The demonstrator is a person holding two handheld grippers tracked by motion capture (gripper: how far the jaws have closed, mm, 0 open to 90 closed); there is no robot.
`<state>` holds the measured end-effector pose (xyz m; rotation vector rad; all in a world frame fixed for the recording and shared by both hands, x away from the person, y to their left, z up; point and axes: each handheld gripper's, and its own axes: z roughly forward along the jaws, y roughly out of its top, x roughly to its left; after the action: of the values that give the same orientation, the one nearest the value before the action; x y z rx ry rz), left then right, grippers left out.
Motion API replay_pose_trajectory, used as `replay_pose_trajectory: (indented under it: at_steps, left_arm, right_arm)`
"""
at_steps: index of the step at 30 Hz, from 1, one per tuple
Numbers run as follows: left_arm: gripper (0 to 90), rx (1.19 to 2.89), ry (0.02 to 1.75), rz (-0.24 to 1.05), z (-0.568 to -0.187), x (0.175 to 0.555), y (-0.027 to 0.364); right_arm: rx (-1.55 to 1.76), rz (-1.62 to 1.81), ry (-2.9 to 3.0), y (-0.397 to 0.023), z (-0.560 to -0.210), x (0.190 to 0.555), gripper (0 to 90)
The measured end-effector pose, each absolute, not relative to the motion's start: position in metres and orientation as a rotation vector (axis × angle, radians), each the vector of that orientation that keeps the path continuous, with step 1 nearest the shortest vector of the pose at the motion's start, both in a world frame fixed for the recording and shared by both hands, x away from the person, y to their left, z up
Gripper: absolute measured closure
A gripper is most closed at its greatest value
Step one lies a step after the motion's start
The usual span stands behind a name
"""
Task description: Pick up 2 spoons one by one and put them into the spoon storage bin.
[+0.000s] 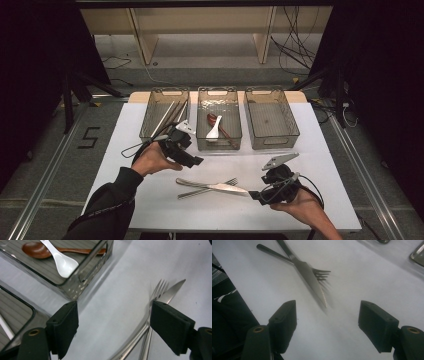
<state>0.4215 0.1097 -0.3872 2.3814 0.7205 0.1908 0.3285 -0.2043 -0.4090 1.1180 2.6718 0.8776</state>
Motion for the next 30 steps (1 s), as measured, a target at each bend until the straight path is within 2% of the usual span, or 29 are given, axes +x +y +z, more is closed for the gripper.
replay_pose_trajectory:
  at_steps: [30]
  left_arm:
    - [16.7,2.601,0.598,0.186,-0.418,0.402,0.105]
  right_arm:
    - [1.103,0.873,2.687,-0.204,-0.412,0.328,31.3]
